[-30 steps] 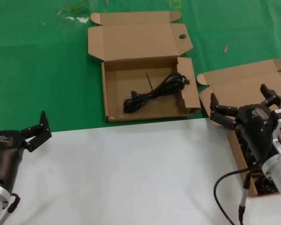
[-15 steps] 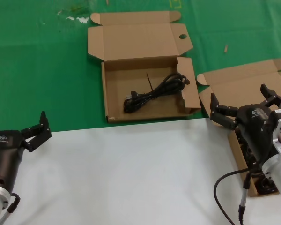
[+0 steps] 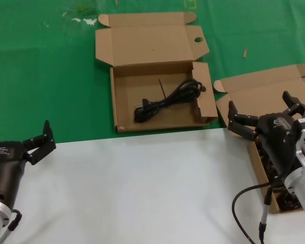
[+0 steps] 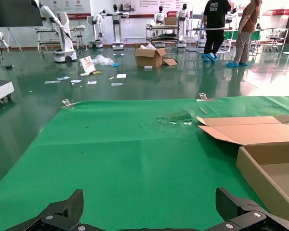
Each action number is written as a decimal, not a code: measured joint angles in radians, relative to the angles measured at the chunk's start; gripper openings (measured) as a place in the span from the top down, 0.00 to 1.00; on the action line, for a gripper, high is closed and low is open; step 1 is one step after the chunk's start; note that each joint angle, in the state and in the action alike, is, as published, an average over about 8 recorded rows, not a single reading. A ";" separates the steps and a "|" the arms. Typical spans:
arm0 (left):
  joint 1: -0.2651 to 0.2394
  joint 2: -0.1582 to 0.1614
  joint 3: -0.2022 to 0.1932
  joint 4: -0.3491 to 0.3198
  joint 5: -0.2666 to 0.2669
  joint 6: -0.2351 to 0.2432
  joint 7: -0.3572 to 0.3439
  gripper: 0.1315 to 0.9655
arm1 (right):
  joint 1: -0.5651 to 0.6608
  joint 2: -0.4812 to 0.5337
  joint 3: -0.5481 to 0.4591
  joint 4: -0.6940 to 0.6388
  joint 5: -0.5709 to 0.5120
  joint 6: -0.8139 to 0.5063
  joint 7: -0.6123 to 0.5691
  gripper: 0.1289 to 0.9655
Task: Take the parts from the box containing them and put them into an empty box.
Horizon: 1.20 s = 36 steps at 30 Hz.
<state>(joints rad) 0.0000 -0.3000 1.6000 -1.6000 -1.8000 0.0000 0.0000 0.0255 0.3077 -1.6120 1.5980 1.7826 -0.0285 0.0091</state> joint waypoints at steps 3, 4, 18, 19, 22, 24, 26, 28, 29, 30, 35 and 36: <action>0.000 0.000 0.000 0.000 0.000 0.000 0.000 0.00 | 0.000 0.000 0.000 0.000 0.000 0.000 0.000 0.00; 0.000 0.000 0.000 0.000 0.000 0.000 0.000 0.00 | 0.000 0.000 0.000 0.000 0.000 0.000 0.000 0.00; 0.000 0.000 0.000 0.000 0.000 0.000 0.000 0.00 | 0.000 0.000 0.000 0.000 0.000 0.000 0.000 0.00; 0.000 0.000 0.000 0.000 0.000 0.000 0.000 0.00 | 0.000 0.000 0.000 0.000 0.000 0.000 0.000 0.00; 0.000 0.000 0.000 0.000 0.000 0.000 0.000 0.00 | 0.000 0.000 0.000 0.000 0.000 0.000 0.000 0.00; 0.000 0.000 0.000 0.000 0.000 0.000 0.000 0.00 | 0.000 0.000 0.000 0.000 0.000 0.000 0.000 0.00; 0.000 0.000 0.000 0.000 0.000 0.000 0.000 0.00 | 0.000 0.000 0.000 0.000 0.000 0.000 0.000 0.00; 0.000 0.000 0.000 0.000 0.000 0.000 0.000 0.00 | 0.000 0.000 0.000 0.000 0.000 0.000 0.000 0.00; 0.000 0.000 0.000 0.000 0.000 0.000 0.000 0.00 | 0.000 0.000 0.000 0.000 0.000 0.000 0.000 0.00; 0.000 0.000 0.000 0.000 0.000 0.000 0.000 0.00 | 0.000 0.000 0.000 0.000 0.000 0.000 0.000 0.00; 0.000 0.000 0.000 0.000 0.000 0.000 0.000 0.00 | 0.000 0.000 0.000 0.000 0.000 0.000 0.000 0.00; 0.000 0.000 0.000 0.000 0.000 0.000 0.000 0.00 | 0.000 0.000 0.000 0.000 0.000 0.000 0.000 0.00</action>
<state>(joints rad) 0.0000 -0.3000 1.6000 -1.6000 -1.8000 0.0000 0.0000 0.0255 0.3077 -1.6120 1.5980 1.7826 -0.0285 0.0091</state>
